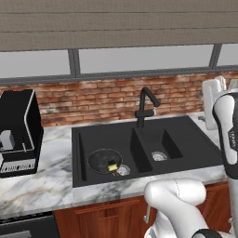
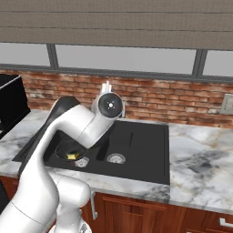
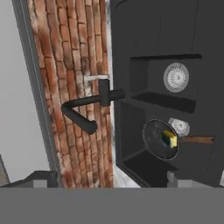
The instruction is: Pick the pan and sponge and place them into the sink. Then turn on the water.
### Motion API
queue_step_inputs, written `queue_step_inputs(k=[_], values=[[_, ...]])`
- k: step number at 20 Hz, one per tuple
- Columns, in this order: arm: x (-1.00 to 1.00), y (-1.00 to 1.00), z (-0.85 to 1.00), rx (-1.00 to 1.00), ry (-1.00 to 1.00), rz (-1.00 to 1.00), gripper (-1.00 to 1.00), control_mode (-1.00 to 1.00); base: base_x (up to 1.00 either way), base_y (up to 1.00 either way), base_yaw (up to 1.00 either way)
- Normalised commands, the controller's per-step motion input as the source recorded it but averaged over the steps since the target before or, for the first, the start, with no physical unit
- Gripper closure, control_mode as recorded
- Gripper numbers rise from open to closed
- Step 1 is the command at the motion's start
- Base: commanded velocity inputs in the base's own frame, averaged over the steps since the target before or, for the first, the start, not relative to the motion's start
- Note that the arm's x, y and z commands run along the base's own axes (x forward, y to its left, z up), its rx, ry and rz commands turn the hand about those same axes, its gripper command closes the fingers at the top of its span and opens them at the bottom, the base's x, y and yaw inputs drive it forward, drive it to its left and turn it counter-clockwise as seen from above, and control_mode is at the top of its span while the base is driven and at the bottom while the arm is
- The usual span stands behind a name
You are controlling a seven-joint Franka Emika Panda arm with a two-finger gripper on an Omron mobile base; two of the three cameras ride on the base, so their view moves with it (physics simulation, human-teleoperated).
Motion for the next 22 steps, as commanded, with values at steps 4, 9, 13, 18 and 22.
queue_step_inputs(k=[4,9,13,18,22], values=[[0.53,-0.03,-0.15,0.47,0.17,-0.44,-1.0,-1.0,0.0,0.0,0.0],[0.4,0.0,-0.21,0.49,0.21,-0.42,-1.0,-1.0,0.0,0.0,0.0],[0.28,-0.34,-0.27,0.64,0.12,-0.24,-1.0,-1.0,0.0,0.0,0.0],[0.5,-0.58,-0.44,0.68,0.0,0.0,-1.0,-1.0,0.0,0.0,0.0],[0.64,-0.2,-0.35,0.5,-0.07,0.1,-1.0,-1.0,0.0,0.0,0.0]])
